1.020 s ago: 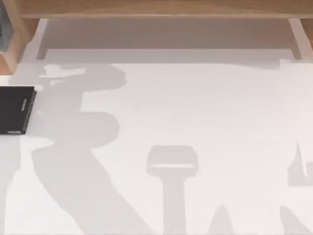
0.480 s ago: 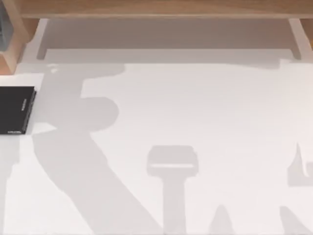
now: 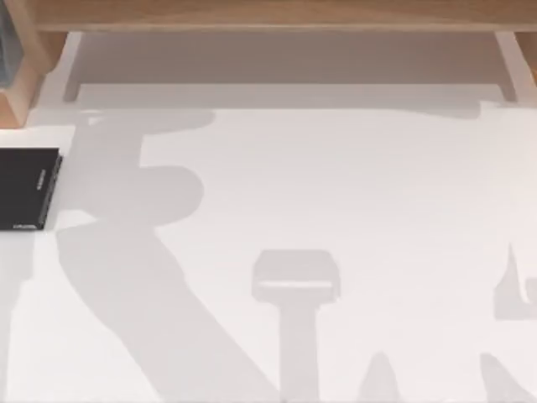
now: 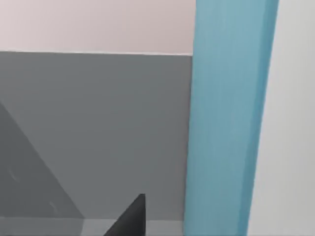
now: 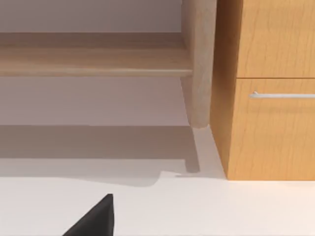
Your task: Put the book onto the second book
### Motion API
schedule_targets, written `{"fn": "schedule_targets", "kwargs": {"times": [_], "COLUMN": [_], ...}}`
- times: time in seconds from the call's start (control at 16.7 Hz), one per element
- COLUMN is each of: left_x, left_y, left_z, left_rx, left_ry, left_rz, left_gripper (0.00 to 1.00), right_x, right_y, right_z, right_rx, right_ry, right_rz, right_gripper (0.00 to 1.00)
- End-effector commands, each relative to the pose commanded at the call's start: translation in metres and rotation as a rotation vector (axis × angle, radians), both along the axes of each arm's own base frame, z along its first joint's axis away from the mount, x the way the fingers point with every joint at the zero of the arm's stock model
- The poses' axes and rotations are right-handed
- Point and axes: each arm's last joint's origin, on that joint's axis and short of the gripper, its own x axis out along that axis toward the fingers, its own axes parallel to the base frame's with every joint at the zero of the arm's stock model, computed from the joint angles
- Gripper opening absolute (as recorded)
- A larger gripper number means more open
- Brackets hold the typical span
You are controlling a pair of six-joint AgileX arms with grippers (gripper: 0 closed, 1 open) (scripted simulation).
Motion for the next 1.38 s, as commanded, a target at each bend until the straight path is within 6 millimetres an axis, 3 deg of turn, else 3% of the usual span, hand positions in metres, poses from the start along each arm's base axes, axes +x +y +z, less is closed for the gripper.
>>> {"fn": "schedule_targets", "kwargs": {"times": [0.48,1.38], "left_x": [0.0,-0.011], "left_y": [0.0,0.002], "left_z": [0.0,0.011], "left_rx": [0.0,0.002], "left_ry": [0.0,-0.002], "left_rz": [0.0,0.003], "left_gripper": [0.02,0.0], "right_x": [0.0,0.0], "right_y": [0.0,0.0], "right_z": [0.0,0.0], "right_rx": [0.0,0.0], "right_ry": [0.0,0.0], "right_rz": [0.0,0.0], "right_gripper": [1.0,1.0]}}
